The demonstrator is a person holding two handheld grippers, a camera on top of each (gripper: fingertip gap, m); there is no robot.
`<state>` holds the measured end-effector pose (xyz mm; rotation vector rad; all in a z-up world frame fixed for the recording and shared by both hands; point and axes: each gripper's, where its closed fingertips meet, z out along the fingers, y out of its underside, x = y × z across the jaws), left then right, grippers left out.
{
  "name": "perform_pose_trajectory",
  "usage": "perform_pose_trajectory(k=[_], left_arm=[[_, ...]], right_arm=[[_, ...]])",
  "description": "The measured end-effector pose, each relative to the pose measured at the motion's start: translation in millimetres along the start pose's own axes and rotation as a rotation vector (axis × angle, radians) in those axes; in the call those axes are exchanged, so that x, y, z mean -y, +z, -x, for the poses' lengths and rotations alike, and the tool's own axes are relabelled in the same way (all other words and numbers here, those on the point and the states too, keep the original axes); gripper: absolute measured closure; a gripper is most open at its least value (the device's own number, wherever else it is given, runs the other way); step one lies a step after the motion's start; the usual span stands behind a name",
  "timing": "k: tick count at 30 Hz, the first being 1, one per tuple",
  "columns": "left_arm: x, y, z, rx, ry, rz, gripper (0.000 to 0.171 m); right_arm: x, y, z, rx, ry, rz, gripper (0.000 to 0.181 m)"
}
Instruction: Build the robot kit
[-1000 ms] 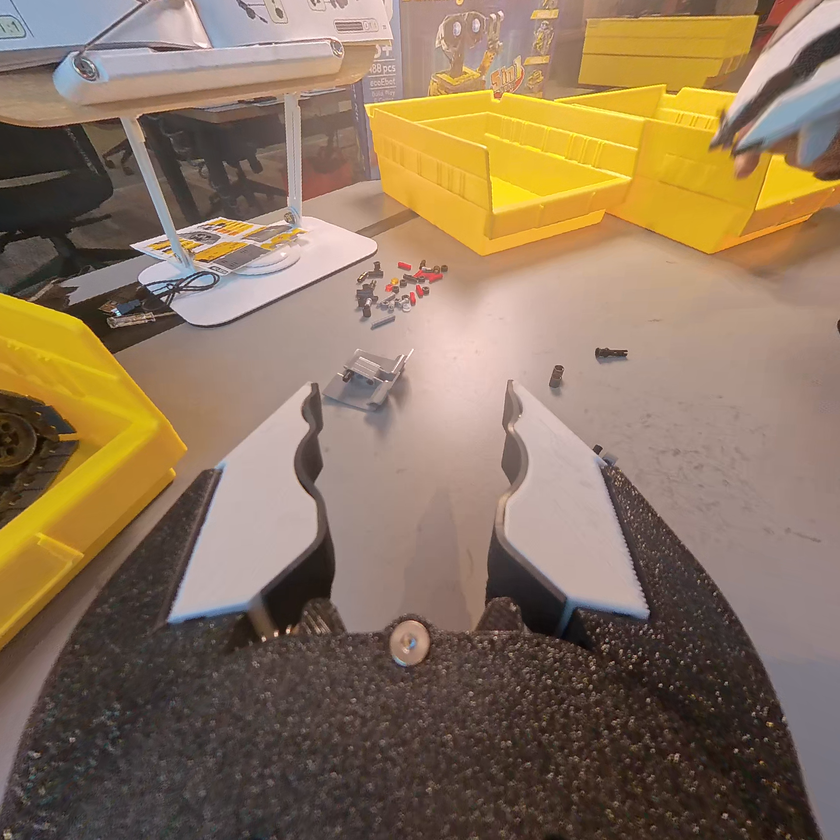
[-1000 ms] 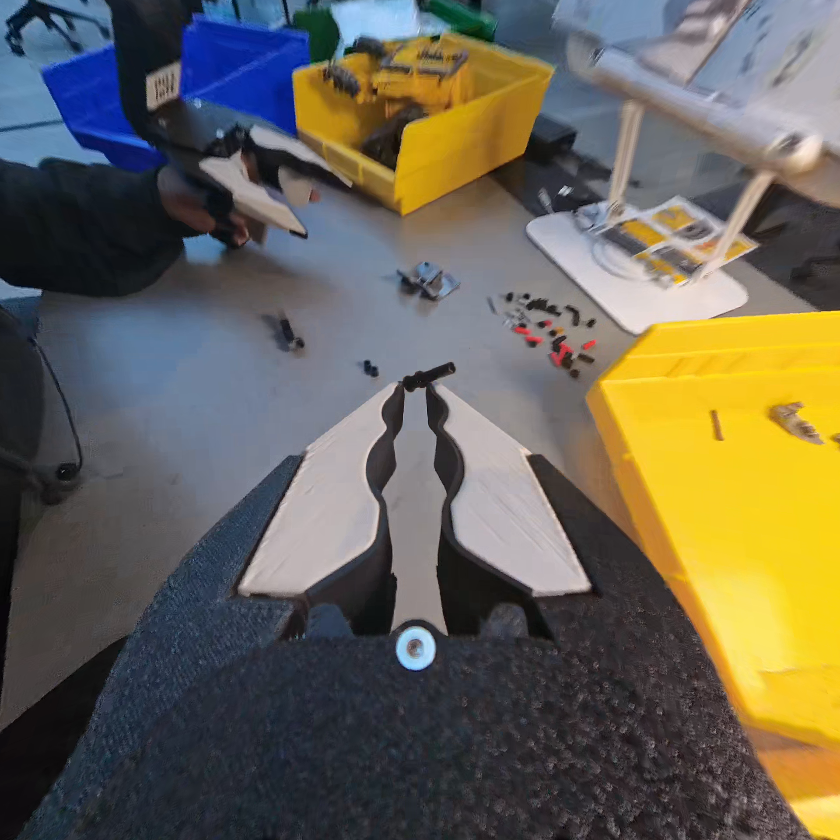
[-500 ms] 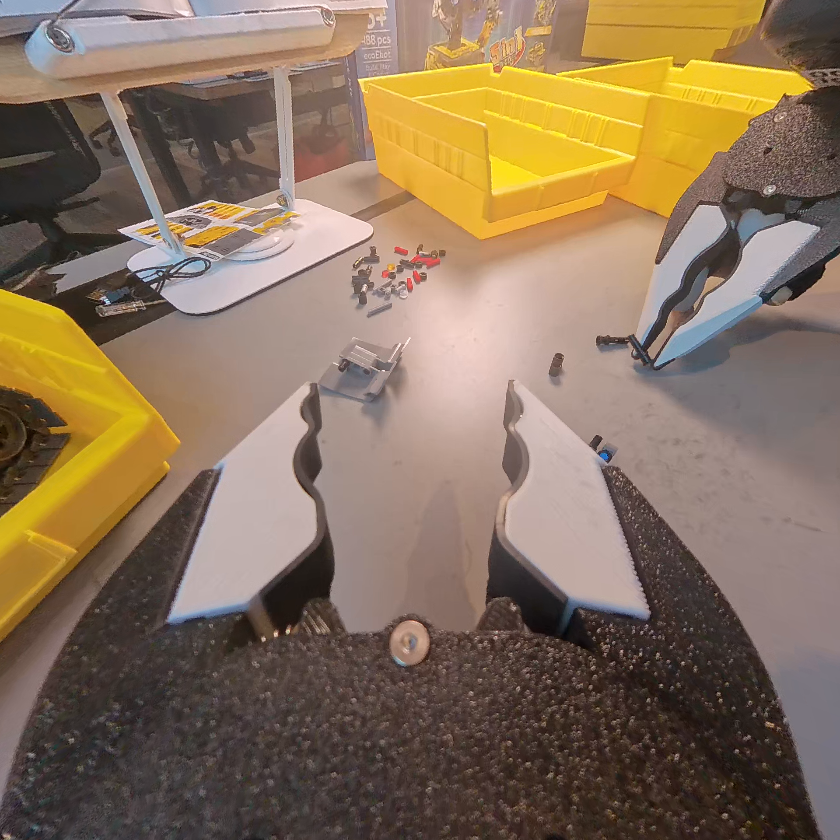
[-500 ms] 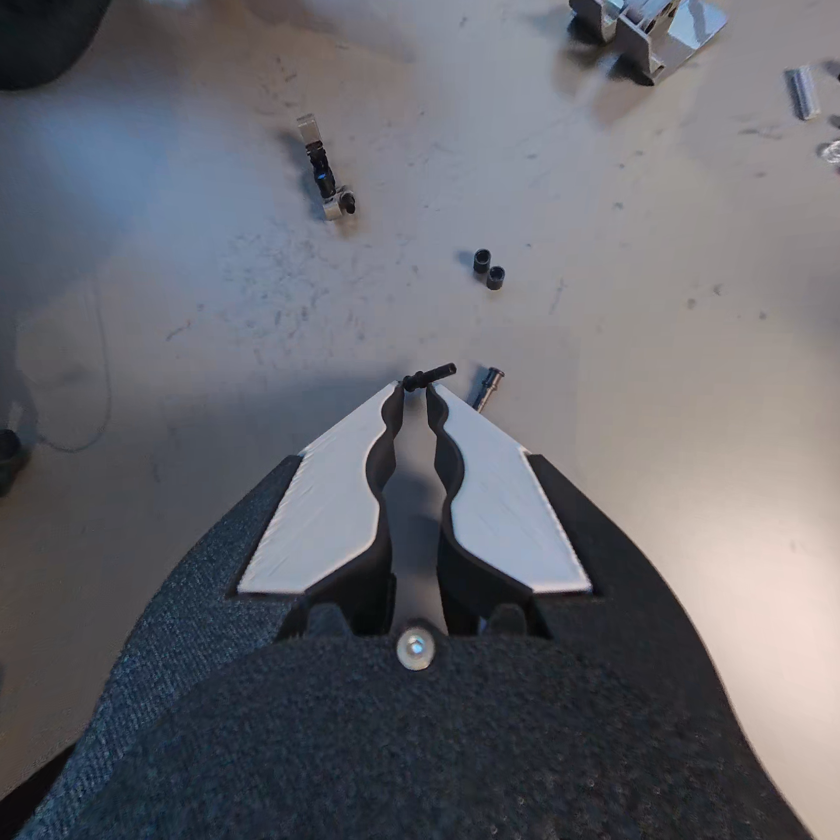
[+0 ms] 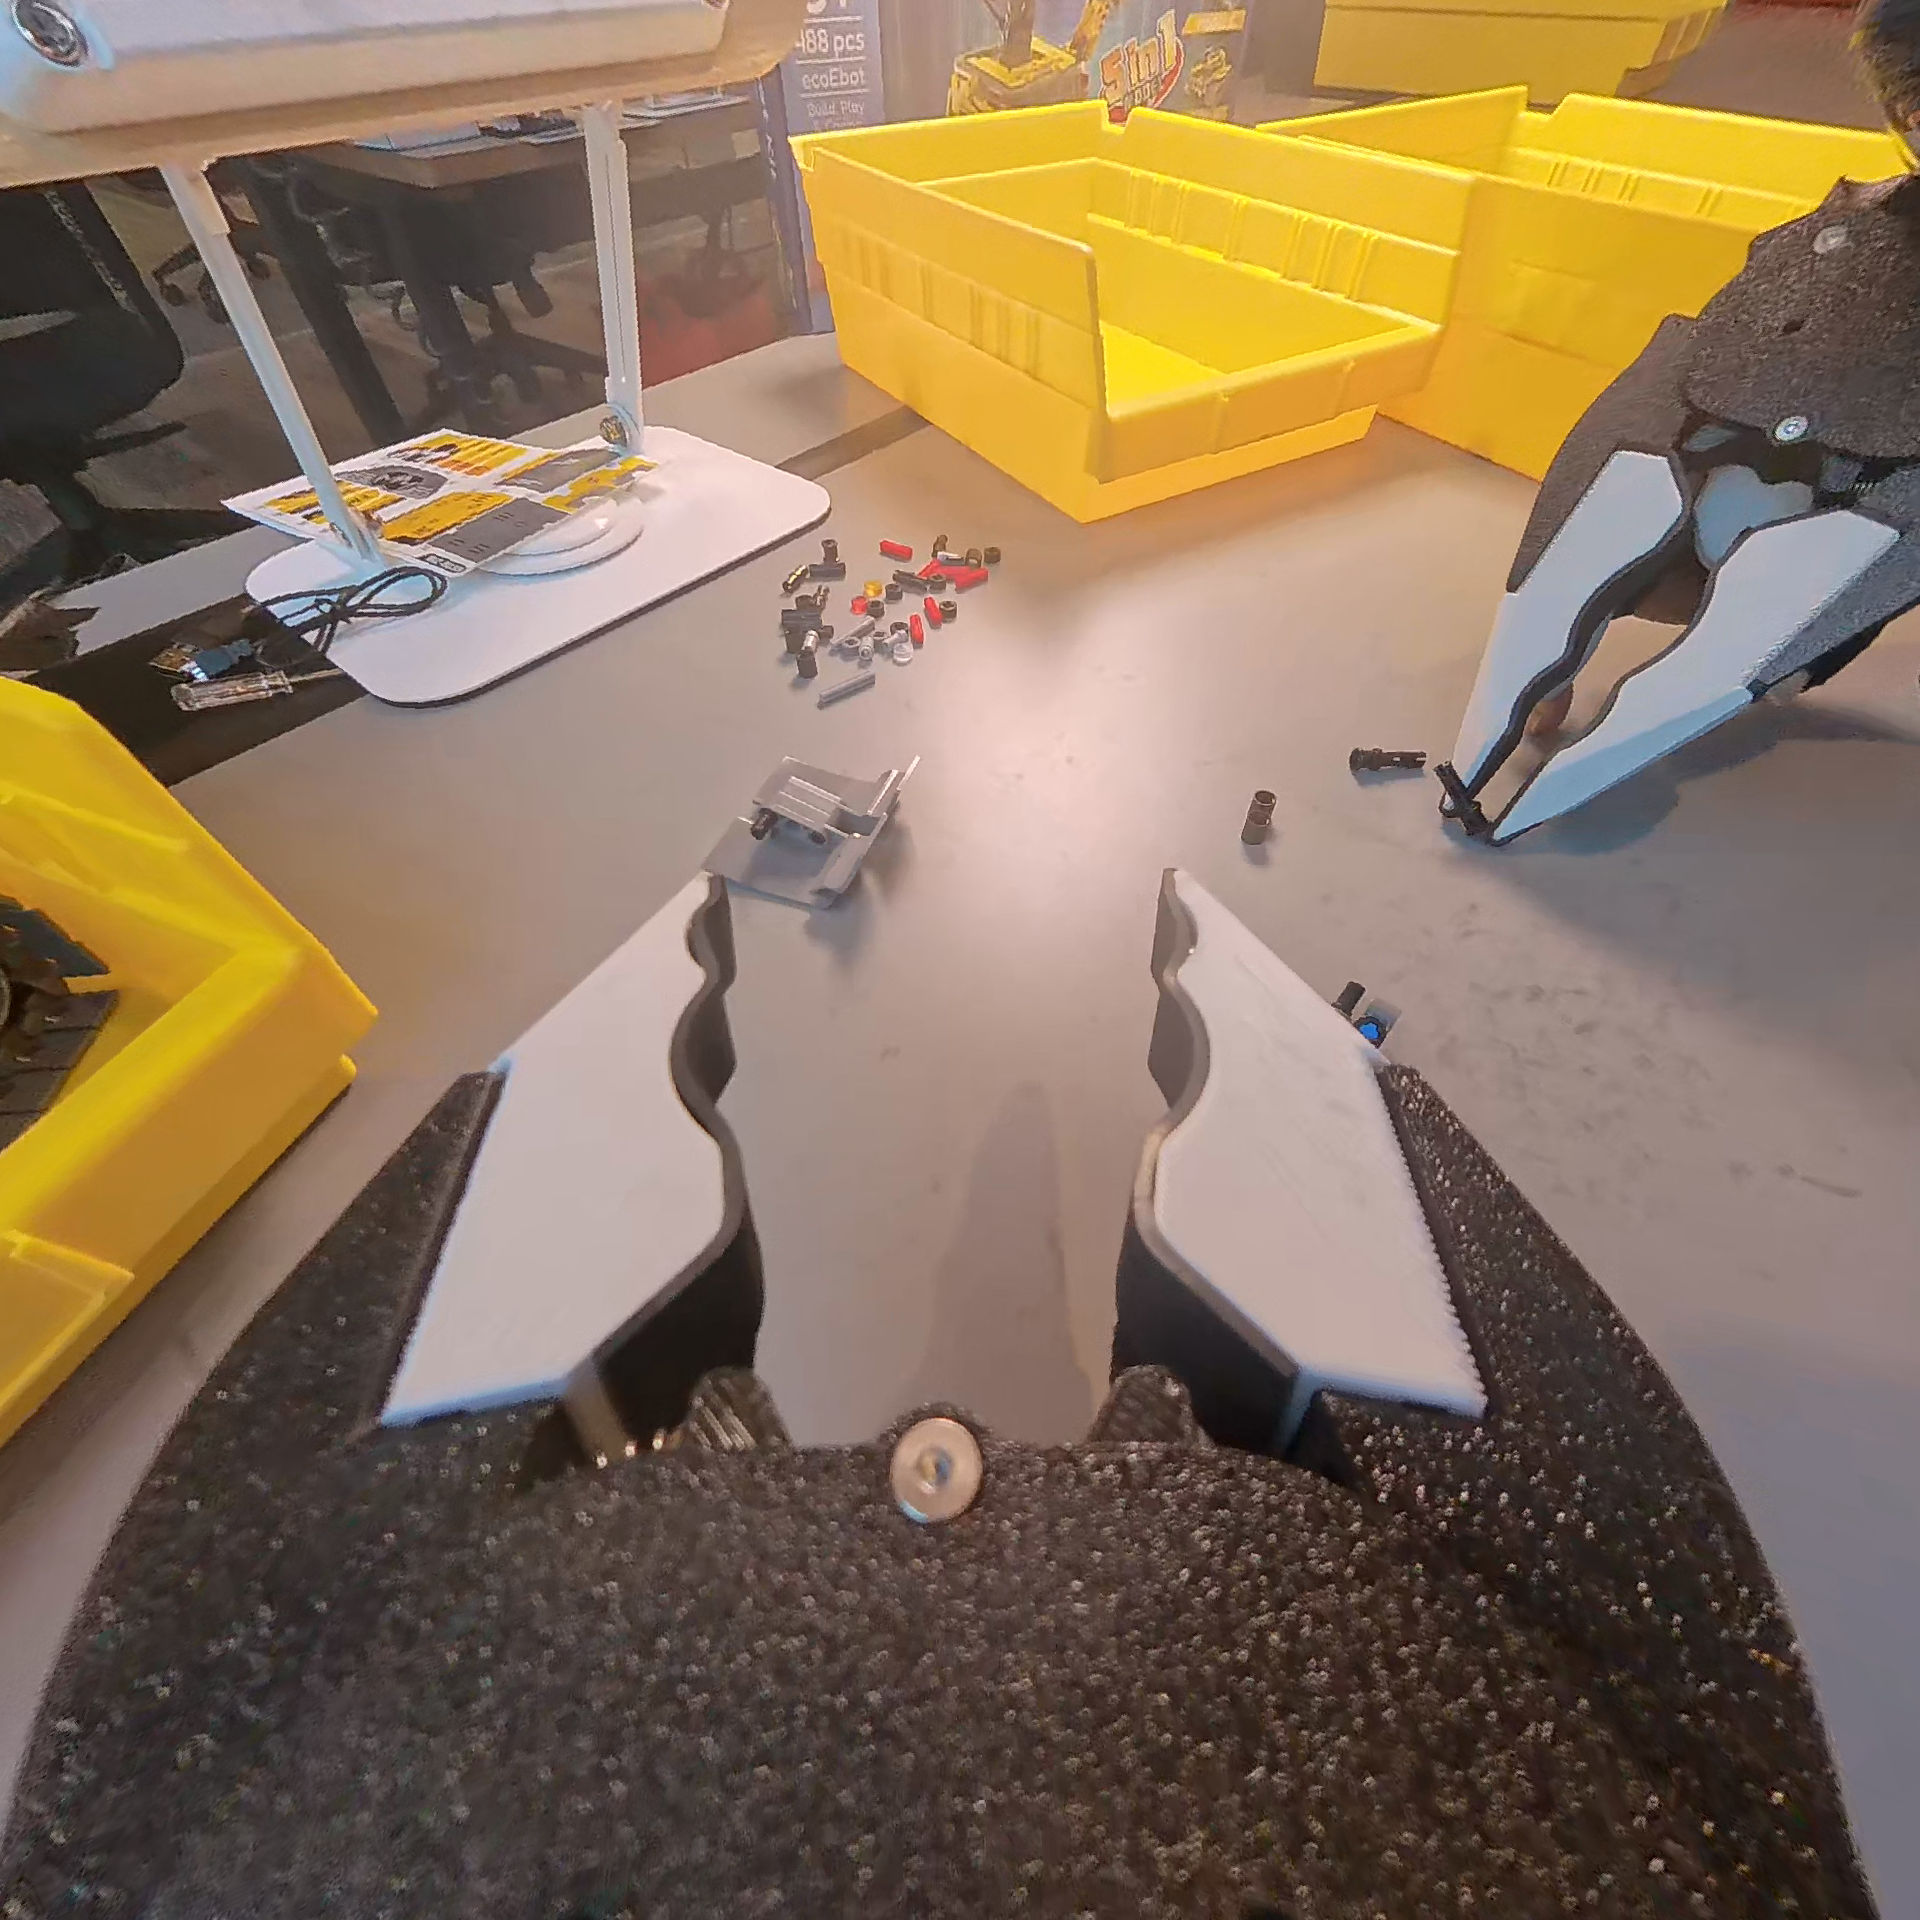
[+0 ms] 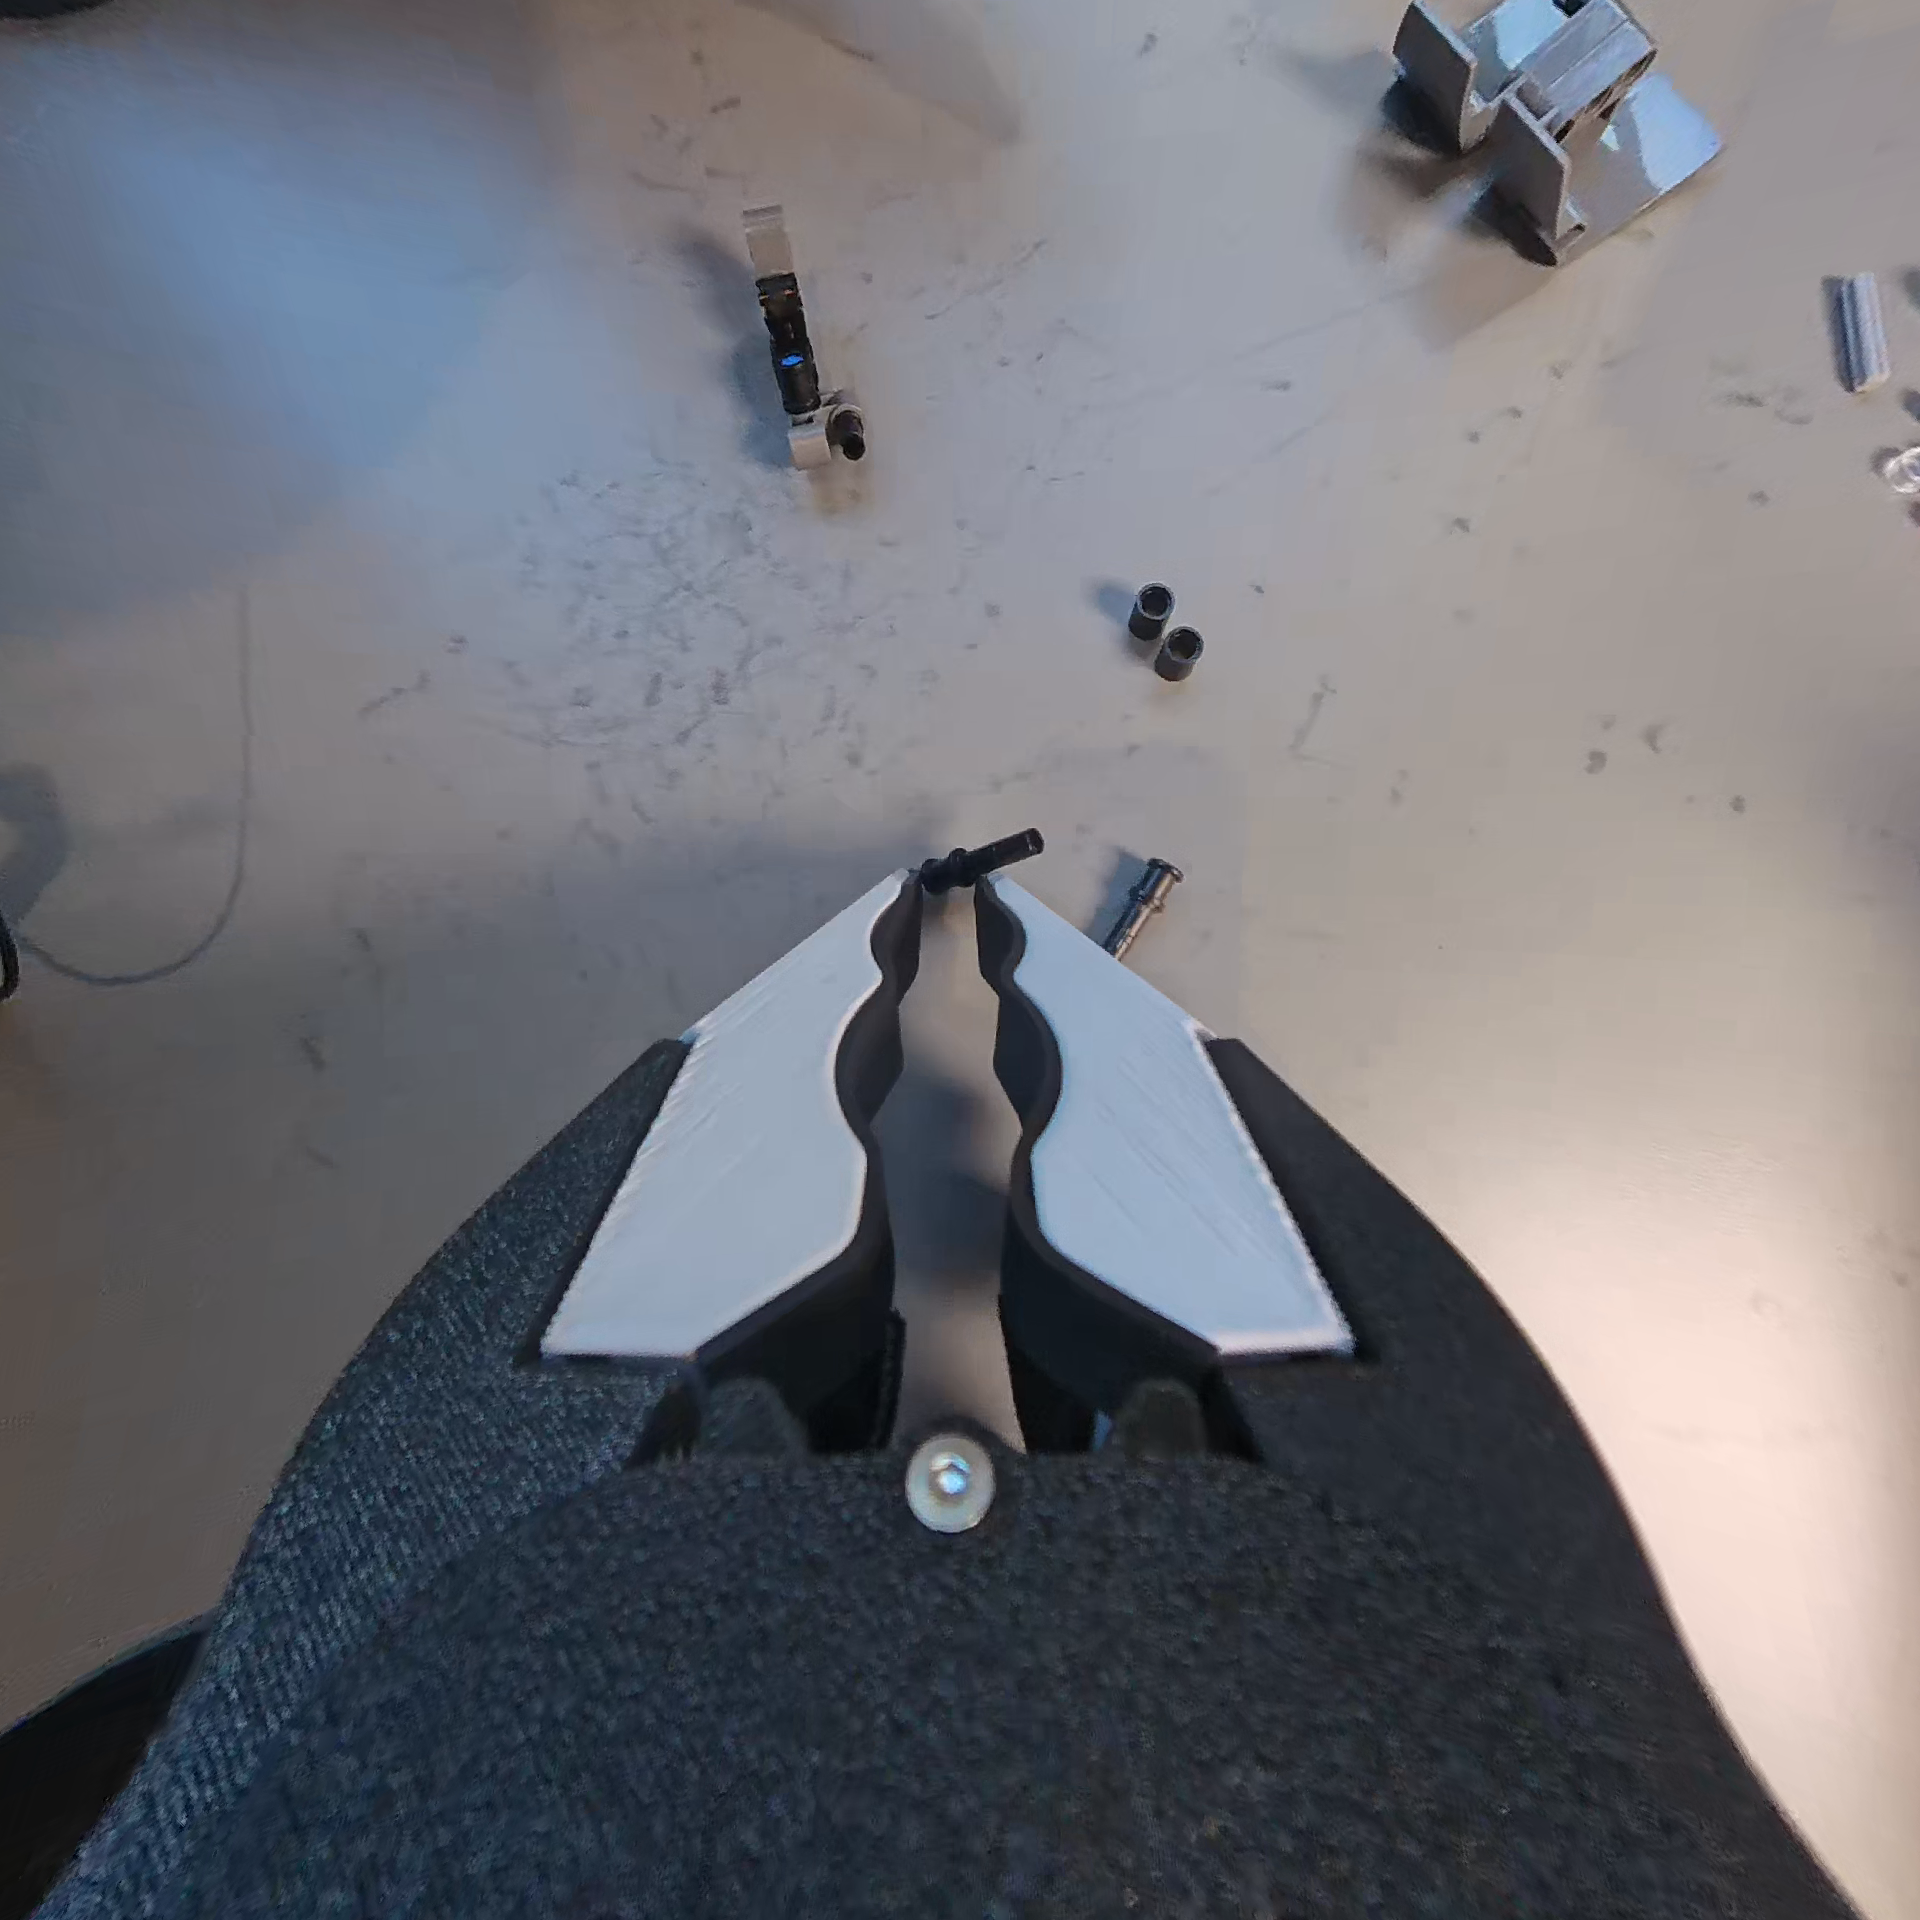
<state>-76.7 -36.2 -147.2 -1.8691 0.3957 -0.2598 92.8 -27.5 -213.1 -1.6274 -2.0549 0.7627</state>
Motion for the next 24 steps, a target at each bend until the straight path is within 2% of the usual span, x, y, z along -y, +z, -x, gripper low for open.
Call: perform_pose_trajectory(k=[18,24], left_arm=[[-1.8,1.3,1.9,0.013,-0.001,0.011,0.092],[-1.1,0.8,1.2,0.012,0.003,0.007,0.092]], right_arm=[[2.9,-0.2,-2.1,-0.086,-0.057,-0.046,0.17],[15.8,-2.1,-2.3,-0.067,-0.036,-0.148,0.164]])
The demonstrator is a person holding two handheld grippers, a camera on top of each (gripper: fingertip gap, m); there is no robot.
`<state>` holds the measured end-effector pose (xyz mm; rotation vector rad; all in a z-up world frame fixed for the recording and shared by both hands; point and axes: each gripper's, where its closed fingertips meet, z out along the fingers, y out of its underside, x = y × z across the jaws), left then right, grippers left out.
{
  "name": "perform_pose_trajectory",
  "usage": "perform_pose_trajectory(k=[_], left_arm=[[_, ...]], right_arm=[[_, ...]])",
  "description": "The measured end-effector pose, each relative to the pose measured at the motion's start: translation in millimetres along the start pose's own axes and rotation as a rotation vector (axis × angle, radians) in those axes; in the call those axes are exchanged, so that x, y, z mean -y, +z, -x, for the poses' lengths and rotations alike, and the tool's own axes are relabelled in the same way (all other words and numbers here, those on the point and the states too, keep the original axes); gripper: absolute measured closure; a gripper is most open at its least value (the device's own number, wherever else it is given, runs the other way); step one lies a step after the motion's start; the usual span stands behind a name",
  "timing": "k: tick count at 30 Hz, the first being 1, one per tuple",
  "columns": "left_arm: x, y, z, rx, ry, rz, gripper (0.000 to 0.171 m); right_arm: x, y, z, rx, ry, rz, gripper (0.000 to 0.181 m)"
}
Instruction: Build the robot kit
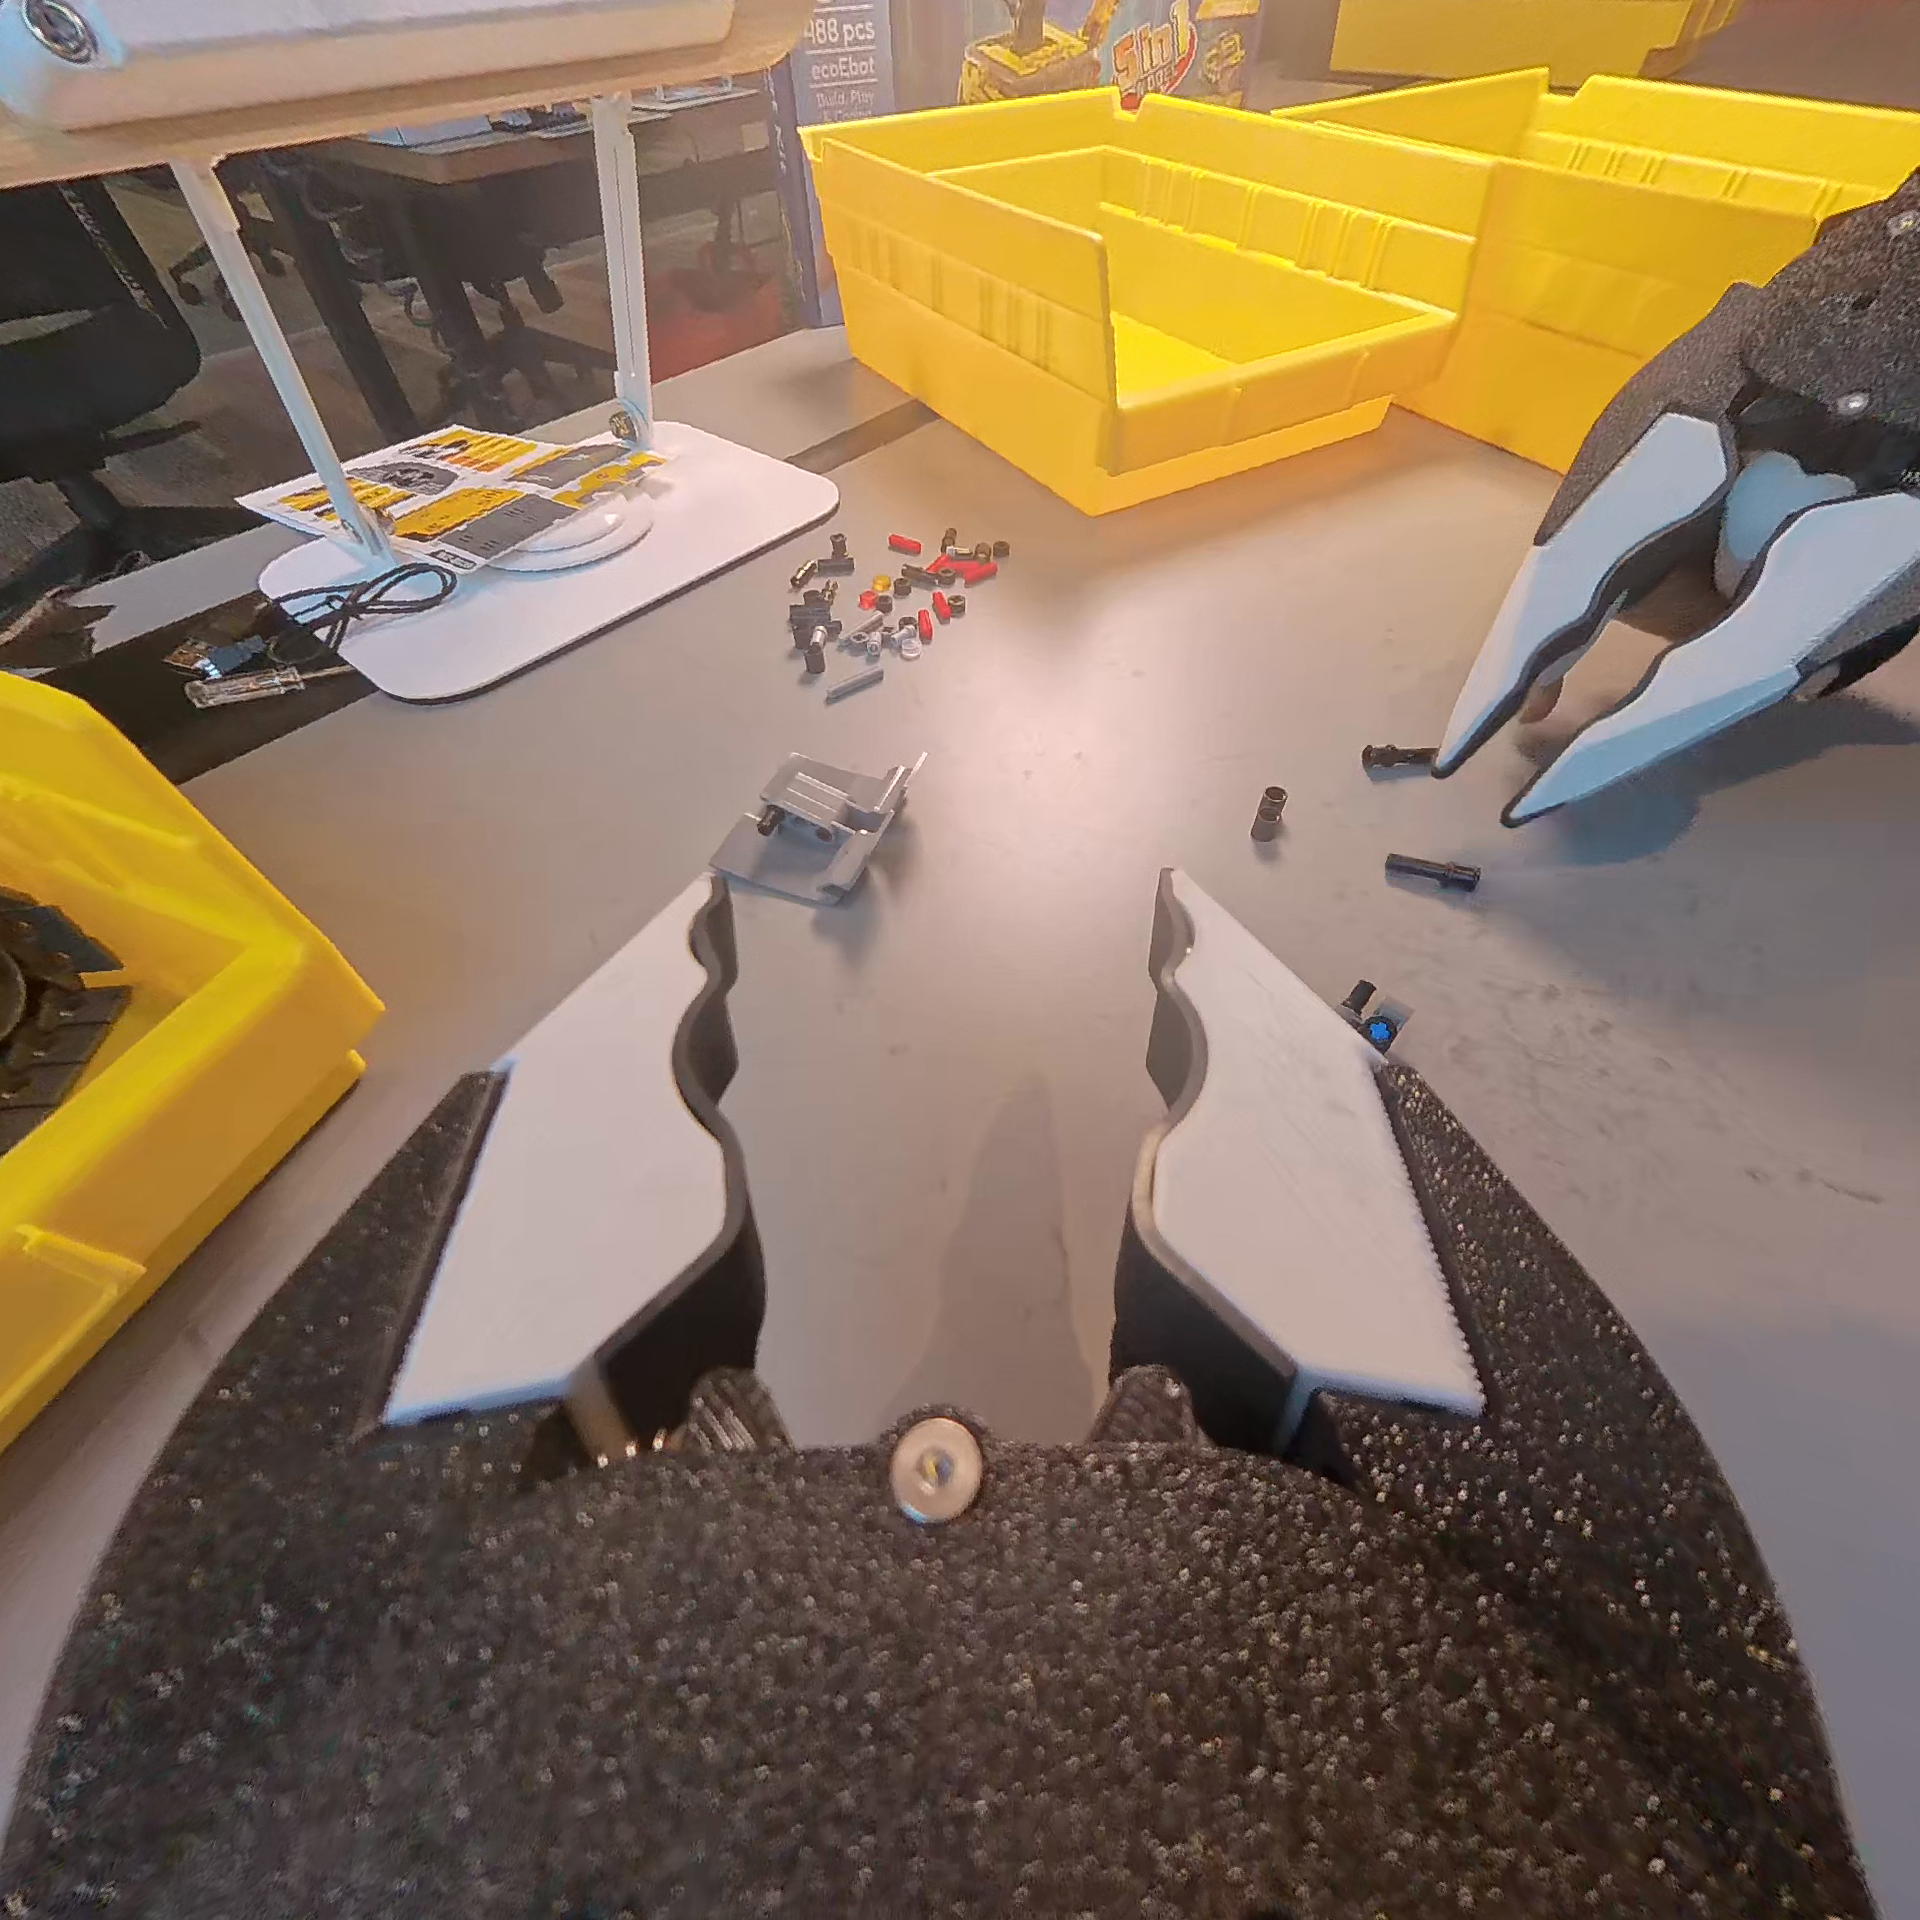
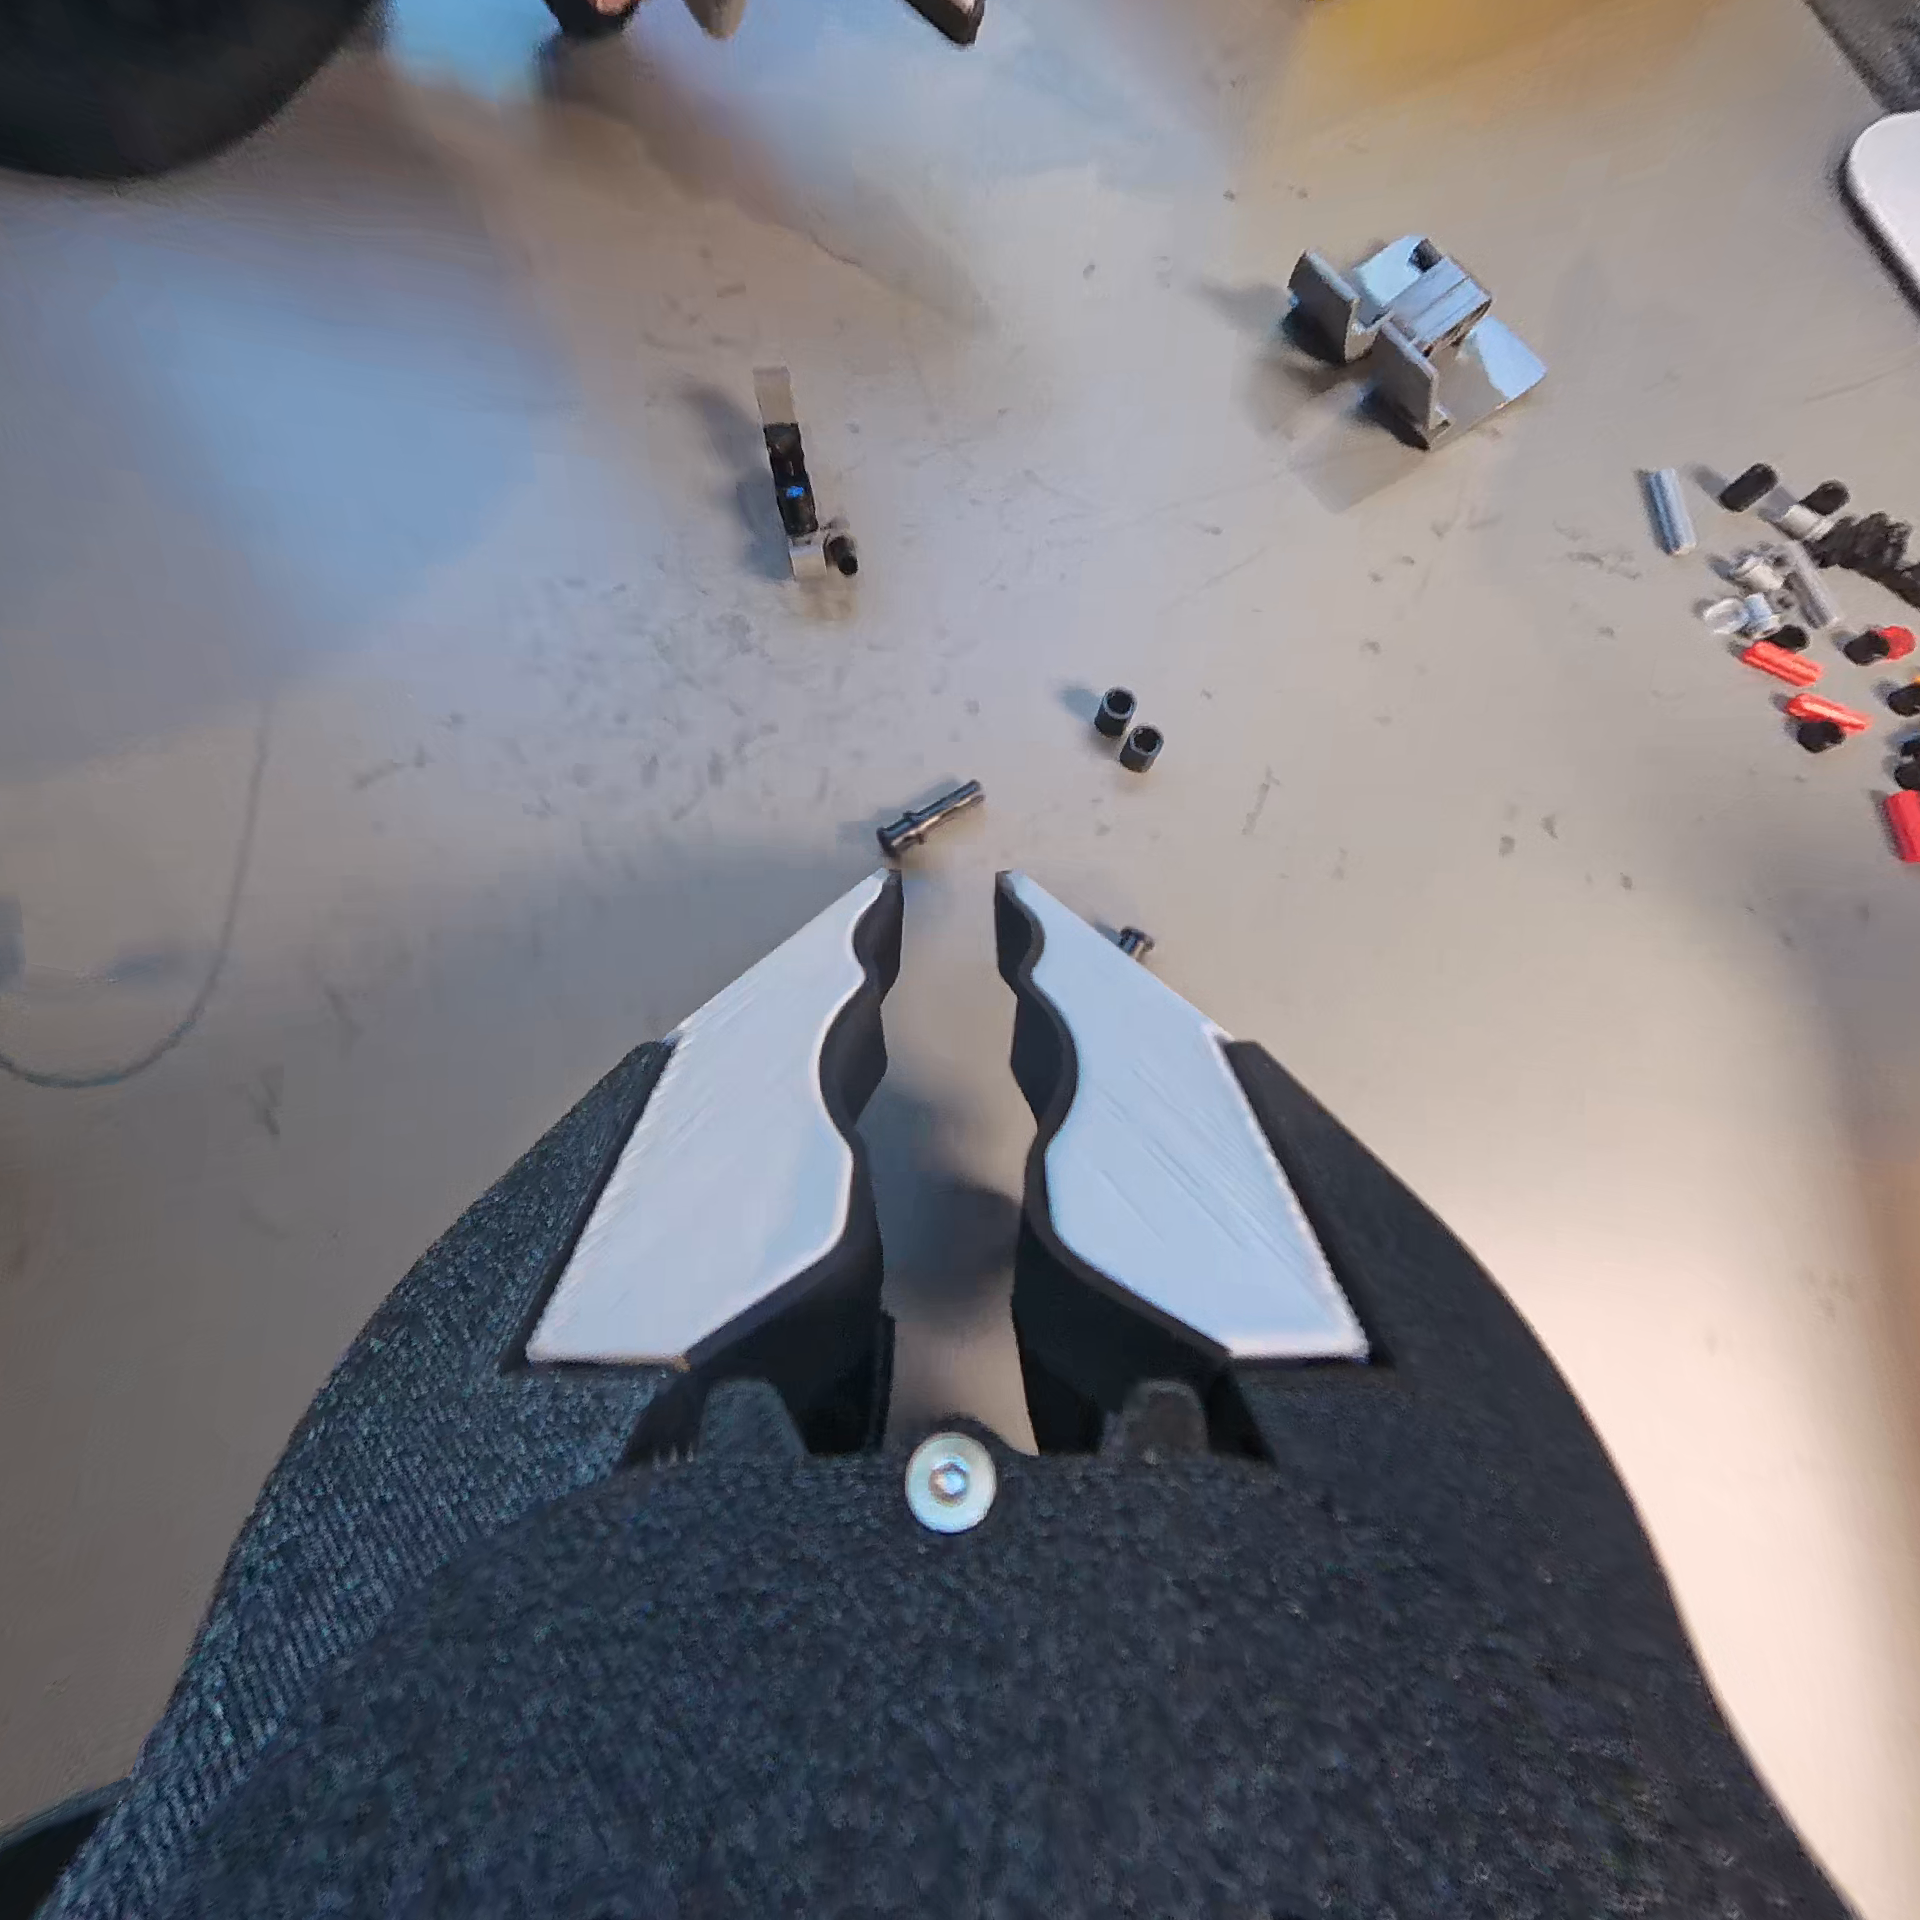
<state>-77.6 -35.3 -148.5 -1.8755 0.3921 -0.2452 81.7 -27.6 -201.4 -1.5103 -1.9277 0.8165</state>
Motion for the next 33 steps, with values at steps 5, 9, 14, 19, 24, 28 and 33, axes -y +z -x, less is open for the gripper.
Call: perform_pose_trajectory(k=[5,9,14,19,24,28,33], left_arm=[[1.1,-1.0,0.7,0.0,-0.007,-0.008,0.092],[1.4,-1.2,0.9,-0.001,-0.009,-0.01,0.092],[2.0,-1.8,1.5,-0.001,-0.014,-0.016,0.091],[2.7,-3.0,1.7,-0.005,-0.023,-0.023,0.091],[3.2,-3.3,0.7,-0.01,-0.027,-0.026,0.091],[3.4,-3.4,2.2,-0.008,-0.038,-0.028,0.091],[4.7,-4.5,3.9,-0.005,-0.048,-0.038,0.091]], right_arm=[[27.9,-13.0,-21.2,-0.096,0.021,-0.203,0.156],[47.4,-36.4,-49.7,-0.231,0.07,-0.387,0.145],[58.1,-72.2,-82.2,-0.364,0.2,-0.614,0.136],[51.9,-85.8,-100.2,-0.432,0.282,-0.681,0.135],[51.9,-87.5,-102.2,-0.459,0.264,-0.678,0.135],[51.8,-89.7,-102.5,-0.481,0.243,-0.671,0.136],[46.9,-83.6,-104.0,-0.46,0.27,-0.645,0.131]])
